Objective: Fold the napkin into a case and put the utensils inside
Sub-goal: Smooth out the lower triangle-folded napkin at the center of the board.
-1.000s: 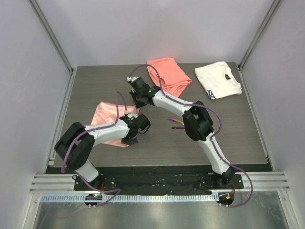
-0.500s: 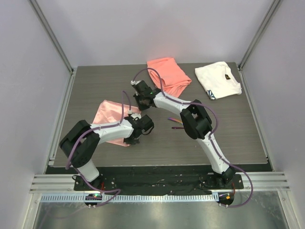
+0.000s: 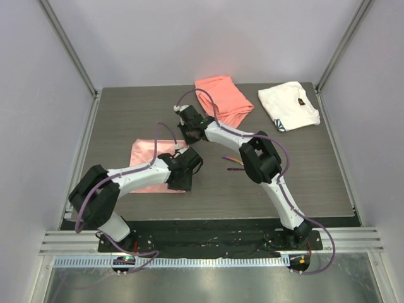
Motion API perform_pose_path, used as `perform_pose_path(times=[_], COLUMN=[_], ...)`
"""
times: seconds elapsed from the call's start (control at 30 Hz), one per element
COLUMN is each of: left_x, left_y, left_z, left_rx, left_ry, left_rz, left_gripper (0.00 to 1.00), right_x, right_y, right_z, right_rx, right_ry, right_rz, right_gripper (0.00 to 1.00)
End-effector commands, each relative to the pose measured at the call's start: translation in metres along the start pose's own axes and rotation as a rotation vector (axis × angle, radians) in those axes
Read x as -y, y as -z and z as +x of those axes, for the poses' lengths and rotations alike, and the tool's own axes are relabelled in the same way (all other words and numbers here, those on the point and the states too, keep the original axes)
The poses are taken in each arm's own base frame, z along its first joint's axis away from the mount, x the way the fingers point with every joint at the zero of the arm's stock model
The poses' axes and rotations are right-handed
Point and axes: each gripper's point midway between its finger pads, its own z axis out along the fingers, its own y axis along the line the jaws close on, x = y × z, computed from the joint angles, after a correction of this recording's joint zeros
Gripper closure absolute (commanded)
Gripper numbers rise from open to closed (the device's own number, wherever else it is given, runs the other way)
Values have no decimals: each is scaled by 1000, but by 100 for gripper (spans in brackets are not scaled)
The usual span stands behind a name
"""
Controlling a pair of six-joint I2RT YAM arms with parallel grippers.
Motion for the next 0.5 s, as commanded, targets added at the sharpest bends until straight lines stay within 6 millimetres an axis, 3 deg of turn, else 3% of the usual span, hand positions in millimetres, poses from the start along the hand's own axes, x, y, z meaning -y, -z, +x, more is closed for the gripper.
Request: perform_pose_path(times=[0.0, 0.13, 0.23, 0.27, 0.33, 0.37, 0.4, 0.43, 0.47], left_x=[47, 54, 38, 17, 0, -22, -31, -38, -51], left_y=[52, 94, 104, 100, 102, 94, 95, 92, 81], left_z=[-28, -58, -80, -96, -110, -124, -135, -143, -151], left_rx=[53, 103, 89, 100, 91, 93, 108, 114, 110], left_ry=[11, 88, 198, 278, 352, 431, 460, 482, 520], left_rz=[302, 506, 609, 600, 636, 619, 620, 614, 588], left_gripper=[52, 45, 44, 45, 48, 50, 51, 54, 56], right_x=[31, 41, 43, 45, 41, 46, 50, 56, 61], right_y=[3, 6, 8, 9, 10, 11, 13, 15, 19], right_z=[-16, -25, -31, -34, -37, -41, -50, -55, -53], right_rx=[46, 73, 87, 96, 105, 114, 129, 134, 106], right_ry=[55, 130, 193, 206, 222, 218, 211, 198, 173], right_rz=[58, 36, 10, 13, -28, -22, 4, 48, 77], right_gripper=[99, 99, 99, 99, 99, 96, 90, 75, 69])
